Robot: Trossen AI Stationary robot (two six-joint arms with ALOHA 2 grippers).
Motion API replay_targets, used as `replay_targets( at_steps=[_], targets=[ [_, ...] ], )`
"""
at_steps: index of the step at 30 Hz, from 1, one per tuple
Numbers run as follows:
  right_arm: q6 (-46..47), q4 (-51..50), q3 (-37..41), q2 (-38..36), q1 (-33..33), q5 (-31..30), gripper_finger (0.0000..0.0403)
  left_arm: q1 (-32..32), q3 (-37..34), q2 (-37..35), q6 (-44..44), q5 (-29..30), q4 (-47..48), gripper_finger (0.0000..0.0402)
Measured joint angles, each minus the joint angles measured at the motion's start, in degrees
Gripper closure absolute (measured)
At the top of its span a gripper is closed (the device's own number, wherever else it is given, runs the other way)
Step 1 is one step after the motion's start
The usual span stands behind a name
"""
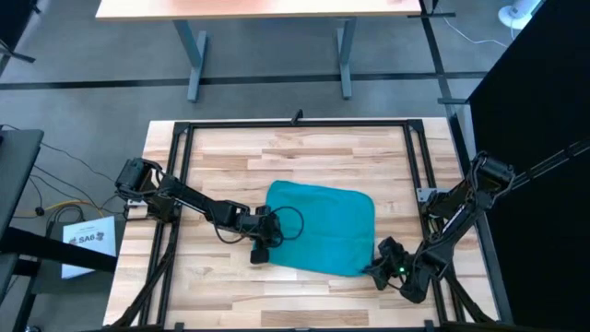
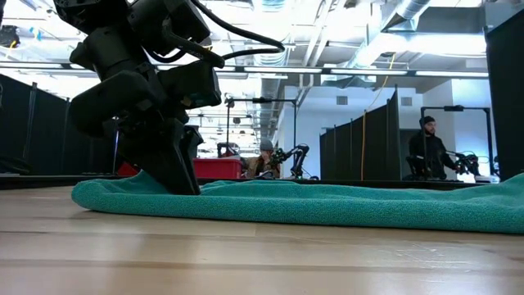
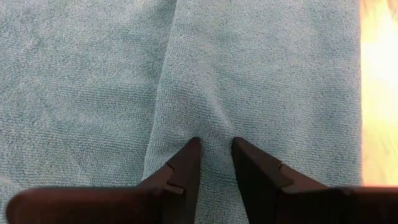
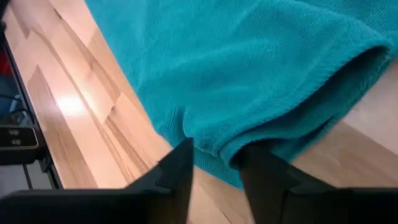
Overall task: Roll towel
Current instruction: Roll the blue towel
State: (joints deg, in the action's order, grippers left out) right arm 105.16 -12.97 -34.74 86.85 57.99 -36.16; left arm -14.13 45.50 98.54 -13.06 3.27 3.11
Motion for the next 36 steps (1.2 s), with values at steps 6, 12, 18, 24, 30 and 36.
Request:
replay_targets(
  at_steps=[6,12,18,24,30,36],
  targets=[
    [-0.2,0.0,0.0,0.0,0.8,0.5,0.0395,0.0,0.0,0.0,0.0,0.0,0.0,0.032],
    [-0.1,0.8,0.0,0.0,0.9,0.5,0.0401,0.0,0.0,0.0,0.0,0.0,0.1,0.032],
    [1.7,-2.3,0.0,-2.1,2.8,0.3,0.0402,0.0,0.1,-0.1,0.6,0.1,1.6,0.032],
    [3.7,-9.8,0.0,-7.4,3.8,-0.2,0.0403,0.0,0.3,-0.2,1.9,-0.5,2.2,0.032],
    [2.4,-11.1,0.0,-8.9,3.0,-0.3,0.0403,-0.8,3.4,0.3,6.3,-3.4,-1.8,0.032],
    [2.3,-10.8,0.0,-8.8,3.0,-0.3,0.0403,-0.6,3.3,5.5,5.0,-3.2,1.1,0.032]
  ],
)
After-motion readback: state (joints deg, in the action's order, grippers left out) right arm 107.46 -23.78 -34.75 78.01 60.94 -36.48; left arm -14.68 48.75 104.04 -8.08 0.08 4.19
